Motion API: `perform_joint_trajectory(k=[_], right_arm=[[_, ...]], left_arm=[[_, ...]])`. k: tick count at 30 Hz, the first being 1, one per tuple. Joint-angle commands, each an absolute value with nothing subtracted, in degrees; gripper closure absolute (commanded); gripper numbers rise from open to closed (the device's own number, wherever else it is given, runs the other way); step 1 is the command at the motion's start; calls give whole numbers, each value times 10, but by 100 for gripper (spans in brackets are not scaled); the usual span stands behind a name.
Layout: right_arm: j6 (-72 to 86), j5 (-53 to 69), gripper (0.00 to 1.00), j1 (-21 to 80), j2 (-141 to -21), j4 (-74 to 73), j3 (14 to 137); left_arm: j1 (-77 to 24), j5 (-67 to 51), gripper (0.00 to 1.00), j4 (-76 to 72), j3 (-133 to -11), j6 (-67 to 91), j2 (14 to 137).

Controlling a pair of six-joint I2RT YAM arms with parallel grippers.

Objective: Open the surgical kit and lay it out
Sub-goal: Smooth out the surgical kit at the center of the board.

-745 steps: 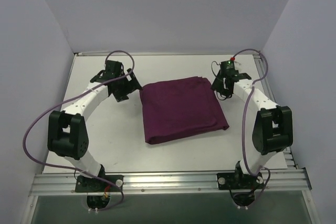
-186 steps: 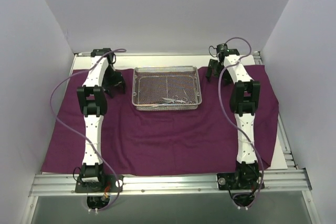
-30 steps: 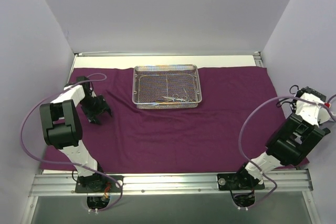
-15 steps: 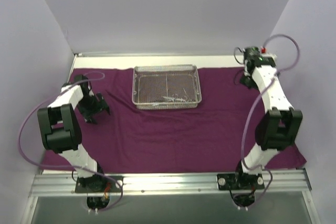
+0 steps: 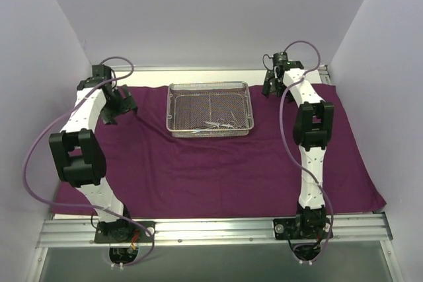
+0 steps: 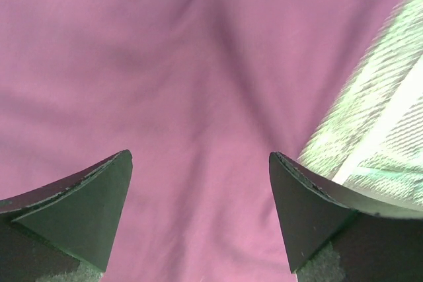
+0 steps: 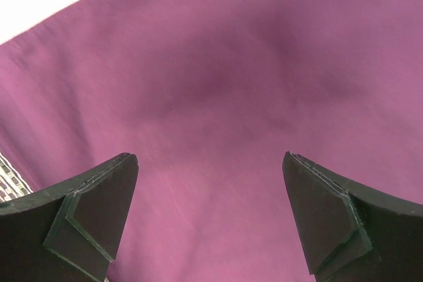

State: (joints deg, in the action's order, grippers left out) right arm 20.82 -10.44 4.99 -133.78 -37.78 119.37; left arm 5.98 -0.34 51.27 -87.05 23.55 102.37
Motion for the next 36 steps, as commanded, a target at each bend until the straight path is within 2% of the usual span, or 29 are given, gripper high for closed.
perform_joint_trajectory(k=[1, 7, 12, 19, 23, 30, 36], right_arm=[[171, -48, 3, 61, -1370, -417, 1272], [162, -48, 3, 65, -1373, -393, 1245], [157, -49, 3, 66, -1389, -373, 1230], [151, -89, 3, 66, -1433, -373, 1235], [146, -100, 3, 59, -1462, -385, 1258], [145, -102, 2, 24, -1515, -424, 1328], [140, -76, 2, 16, -1520, -417, 1374]], left_arm=[[19, -36, 7, 471, -962, 212, 1101], [-32, 12, 8, 543, -1133, 220, 1236], [-47, 67, 11, 560, -1199, 227, 1308], [-59, 240, 16, 748, -1412, 230, 1461], [-38, 229, 15, 776, -1455, 225, 1514], [29, 153, 16, 767, -1432, 229, 1528], [42, 145, 11, 771, -1523, 190, 1531]])
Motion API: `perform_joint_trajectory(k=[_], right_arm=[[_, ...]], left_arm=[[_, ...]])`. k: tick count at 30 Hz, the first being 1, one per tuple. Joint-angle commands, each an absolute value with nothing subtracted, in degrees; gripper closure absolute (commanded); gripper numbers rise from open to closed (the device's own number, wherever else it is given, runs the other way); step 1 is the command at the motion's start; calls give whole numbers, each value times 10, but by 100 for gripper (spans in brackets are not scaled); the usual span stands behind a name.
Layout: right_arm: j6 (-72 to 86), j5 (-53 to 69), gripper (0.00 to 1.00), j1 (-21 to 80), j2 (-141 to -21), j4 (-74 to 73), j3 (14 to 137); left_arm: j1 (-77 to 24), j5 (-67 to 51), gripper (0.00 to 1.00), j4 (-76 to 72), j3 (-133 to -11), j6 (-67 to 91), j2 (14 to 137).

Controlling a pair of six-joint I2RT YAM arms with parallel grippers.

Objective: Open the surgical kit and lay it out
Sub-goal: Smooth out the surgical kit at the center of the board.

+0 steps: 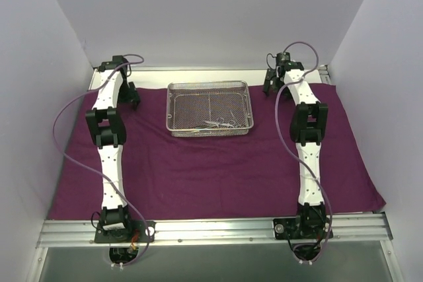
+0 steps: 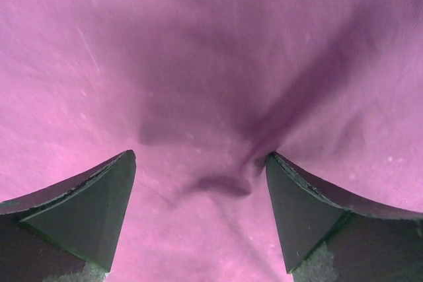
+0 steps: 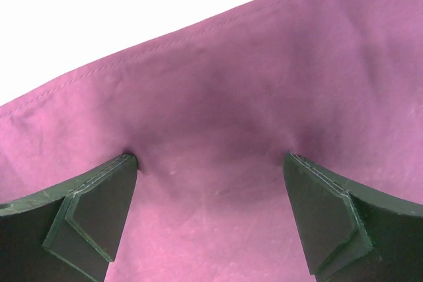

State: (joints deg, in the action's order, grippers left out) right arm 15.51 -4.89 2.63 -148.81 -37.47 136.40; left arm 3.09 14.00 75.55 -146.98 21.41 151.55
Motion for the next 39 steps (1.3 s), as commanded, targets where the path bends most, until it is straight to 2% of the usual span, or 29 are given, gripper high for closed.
perform_joint_trajectory(k=[1, 7, 13, 18, 22, 24, 28, 33, 39], right_arm=[[143, -74, 3, 15, -1520, -419, 1385], [164, -67, 2, 32, -1444, -380, 1389], [210, -94, 2, 41, -1325, -419, 1354], [235, -80, 3, 54, -1162, -426, 1178], [228, -29, 3, 69, -1049, -423, 1003], [227, -2, 4, 93, -1007, -441, 966], [239, 11, 4, 188, -923, -455, 868], [259, 59, 4, 284, -826, -441, 737], [302, 62, 5, 353, -755, -421, 624]], left_arm=[[46, 135, 11, 766, -1532, 193, 1528], [54, 131, 7, 705, -1496, 216, 1430], [54, 172, 6, 730, -1438, 255, 1328], [45, 169, 6, 749, -1325, 264, 1235], [20, 135, 6, 724, -1187, 260, 1147], [6, 108, 6, 715, -1112, 269, 1094], [-39, 87, 6, 706, -987, 296, 1010], [-45, 72, 6, 683, -834, 316, 922], [-44, 78, 6, 689, -816, 315, 911]])
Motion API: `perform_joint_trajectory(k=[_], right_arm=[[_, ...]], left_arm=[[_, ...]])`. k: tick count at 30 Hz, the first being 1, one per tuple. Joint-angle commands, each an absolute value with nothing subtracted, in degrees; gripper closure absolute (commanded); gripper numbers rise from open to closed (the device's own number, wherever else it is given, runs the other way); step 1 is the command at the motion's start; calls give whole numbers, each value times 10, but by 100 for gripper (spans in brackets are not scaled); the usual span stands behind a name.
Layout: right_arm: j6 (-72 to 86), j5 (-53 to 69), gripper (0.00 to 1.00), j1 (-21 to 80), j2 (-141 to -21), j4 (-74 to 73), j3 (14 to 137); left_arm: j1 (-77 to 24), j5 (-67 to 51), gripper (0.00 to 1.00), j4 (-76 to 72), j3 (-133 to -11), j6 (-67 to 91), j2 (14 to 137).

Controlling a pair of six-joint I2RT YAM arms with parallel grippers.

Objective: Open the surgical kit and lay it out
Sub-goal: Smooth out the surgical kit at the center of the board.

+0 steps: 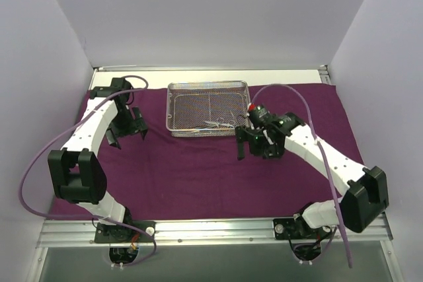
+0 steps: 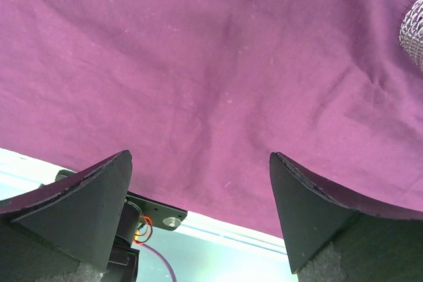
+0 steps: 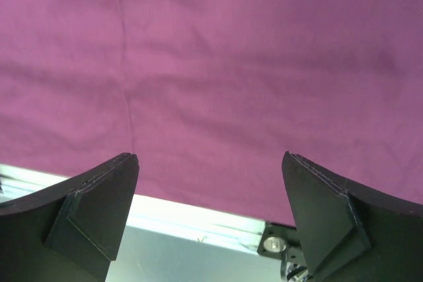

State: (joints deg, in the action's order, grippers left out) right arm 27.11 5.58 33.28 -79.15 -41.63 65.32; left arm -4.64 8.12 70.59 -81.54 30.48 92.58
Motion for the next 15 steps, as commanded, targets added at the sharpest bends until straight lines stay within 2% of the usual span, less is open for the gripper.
perform_joint_trajectory(k=[1, 7, 15], right_arm=[[308, 60, 5, 374, -752, -412, 614], [344, 40, 5, 410, -799, -340, 586], [352, -75, 4, 426, -897, -287, 596]], left_arm=[[-45, 79, 6, 691, -820, 315, 911], [-45, 56, 6, 685, -819, 320, 903], [-45, 55, 6, 695, -821, 309, 884]])
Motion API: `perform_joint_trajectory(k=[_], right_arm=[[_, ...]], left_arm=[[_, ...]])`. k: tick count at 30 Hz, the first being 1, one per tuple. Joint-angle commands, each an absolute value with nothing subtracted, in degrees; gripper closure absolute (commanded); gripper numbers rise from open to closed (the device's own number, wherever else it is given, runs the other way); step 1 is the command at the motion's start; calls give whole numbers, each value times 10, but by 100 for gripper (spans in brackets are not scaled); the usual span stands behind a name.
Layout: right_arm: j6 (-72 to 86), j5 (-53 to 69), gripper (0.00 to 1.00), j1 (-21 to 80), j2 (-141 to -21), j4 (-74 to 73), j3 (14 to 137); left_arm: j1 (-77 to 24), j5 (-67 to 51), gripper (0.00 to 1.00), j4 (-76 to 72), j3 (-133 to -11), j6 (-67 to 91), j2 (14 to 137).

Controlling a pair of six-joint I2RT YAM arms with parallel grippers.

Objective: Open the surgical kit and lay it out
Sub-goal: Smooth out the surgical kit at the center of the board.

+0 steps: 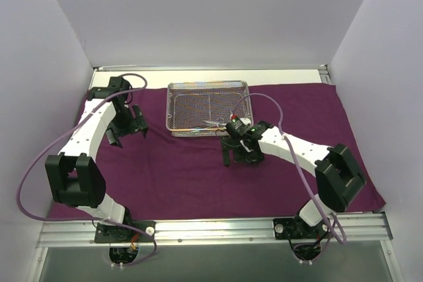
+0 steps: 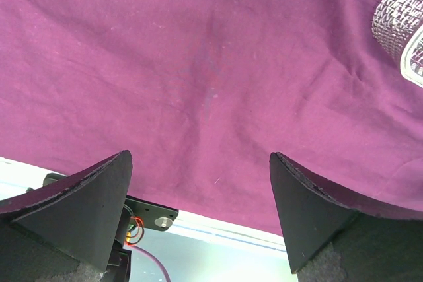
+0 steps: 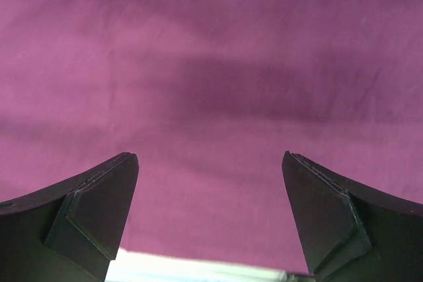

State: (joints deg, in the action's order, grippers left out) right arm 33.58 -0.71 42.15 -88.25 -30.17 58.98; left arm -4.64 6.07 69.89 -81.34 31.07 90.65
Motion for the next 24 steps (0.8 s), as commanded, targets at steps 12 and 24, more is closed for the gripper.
perform_joint_trajectory(k=[12, 24], right_arm=[[367, -89, 8, 446, -937, -278, 526], [382, -80, 9, 480, -940, -327, 523]], left_arm=[[-43, 52, 6, 684, -799, 310, 863], [-43, 49, 6, 671, -780, 315, 858]])
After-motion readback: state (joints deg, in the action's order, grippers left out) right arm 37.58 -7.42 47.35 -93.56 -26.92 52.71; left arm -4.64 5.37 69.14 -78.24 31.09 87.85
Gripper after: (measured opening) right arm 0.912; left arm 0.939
